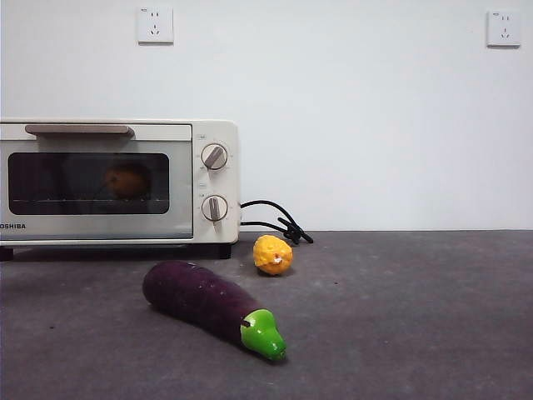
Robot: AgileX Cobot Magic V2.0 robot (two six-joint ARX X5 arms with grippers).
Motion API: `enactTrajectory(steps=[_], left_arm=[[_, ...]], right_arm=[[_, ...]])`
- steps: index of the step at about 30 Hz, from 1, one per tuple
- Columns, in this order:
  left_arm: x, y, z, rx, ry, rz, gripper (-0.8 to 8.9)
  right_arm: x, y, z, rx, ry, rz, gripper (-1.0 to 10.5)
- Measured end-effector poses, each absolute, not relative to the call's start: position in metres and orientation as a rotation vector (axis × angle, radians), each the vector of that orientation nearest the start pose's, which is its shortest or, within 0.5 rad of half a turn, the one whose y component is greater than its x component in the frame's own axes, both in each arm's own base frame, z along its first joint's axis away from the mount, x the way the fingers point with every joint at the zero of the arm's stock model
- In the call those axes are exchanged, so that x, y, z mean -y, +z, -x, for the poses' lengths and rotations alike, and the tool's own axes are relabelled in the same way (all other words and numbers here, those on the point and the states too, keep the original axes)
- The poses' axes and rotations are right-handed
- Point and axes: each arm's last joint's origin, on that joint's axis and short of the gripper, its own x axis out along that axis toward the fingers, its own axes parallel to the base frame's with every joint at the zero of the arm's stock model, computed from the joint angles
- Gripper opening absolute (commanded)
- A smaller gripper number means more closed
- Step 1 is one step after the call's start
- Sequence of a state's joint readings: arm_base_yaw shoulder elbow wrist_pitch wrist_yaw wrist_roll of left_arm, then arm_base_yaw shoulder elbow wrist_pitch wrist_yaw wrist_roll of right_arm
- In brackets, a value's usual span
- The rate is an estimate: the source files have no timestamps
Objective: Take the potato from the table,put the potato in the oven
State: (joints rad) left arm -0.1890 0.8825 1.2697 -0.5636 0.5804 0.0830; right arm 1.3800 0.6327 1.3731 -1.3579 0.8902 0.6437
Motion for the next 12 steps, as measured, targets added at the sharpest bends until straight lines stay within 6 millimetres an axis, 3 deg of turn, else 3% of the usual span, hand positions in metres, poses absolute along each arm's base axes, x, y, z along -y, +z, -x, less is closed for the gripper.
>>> enactTrajectory(steps=[7, 12], left_arm=[[0.023, 0.425, -0.132, -0.231, -0.253, -0.214, -0.04], [0.013, 0.400, -0.113, -0.162, -0.156, -0.241, -0.03]], right_arm=[[-0.013, 0.419, -0.025, -0.394, 0.361, -0.063, 0.0], [-0.013, 0.419, -0.025, -0.394, 0.362, -0.063, 0.0]])
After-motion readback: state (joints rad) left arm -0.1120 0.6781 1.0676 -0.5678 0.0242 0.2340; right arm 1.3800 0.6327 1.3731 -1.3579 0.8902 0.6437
